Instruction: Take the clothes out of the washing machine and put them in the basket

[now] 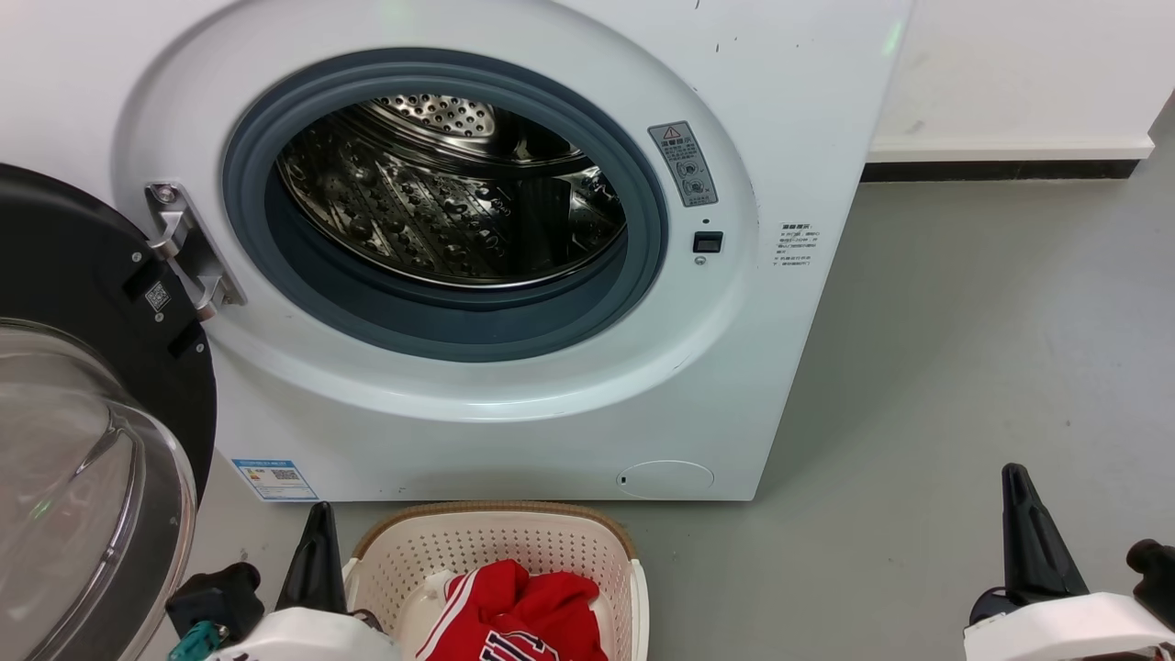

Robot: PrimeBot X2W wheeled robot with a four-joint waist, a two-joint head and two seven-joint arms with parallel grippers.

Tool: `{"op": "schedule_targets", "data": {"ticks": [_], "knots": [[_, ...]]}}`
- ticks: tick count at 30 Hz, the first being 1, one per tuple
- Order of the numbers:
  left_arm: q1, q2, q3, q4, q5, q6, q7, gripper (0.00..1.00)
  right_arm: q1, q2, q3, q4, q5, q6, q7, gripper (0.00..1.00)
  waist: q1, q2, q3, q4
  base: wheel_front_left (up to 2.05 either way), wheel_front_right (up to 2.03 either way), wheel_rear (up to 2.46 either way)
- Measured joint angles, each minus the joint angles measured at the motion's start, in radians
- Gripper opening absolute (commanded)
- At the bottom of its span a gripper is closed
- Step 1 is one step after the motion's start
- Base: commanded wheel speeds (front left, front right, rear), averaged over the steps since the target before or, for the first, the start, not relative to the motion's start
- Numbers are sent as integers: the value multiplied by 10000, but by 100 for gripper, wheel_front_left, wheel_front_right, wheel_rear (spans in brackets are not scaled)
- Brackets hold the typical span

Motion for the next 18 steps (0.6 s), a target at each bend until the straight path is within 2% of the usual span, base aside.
{"op": "schedule_targets", "data": {"ticks": [18], "knots": [[-296, -2, 194, 98, -3062, -288, 694, 0, -388, -2, -10, 307, 2968, -2, 700, 0, 0, 0, -32, 24, 0, 0, 0]]}}
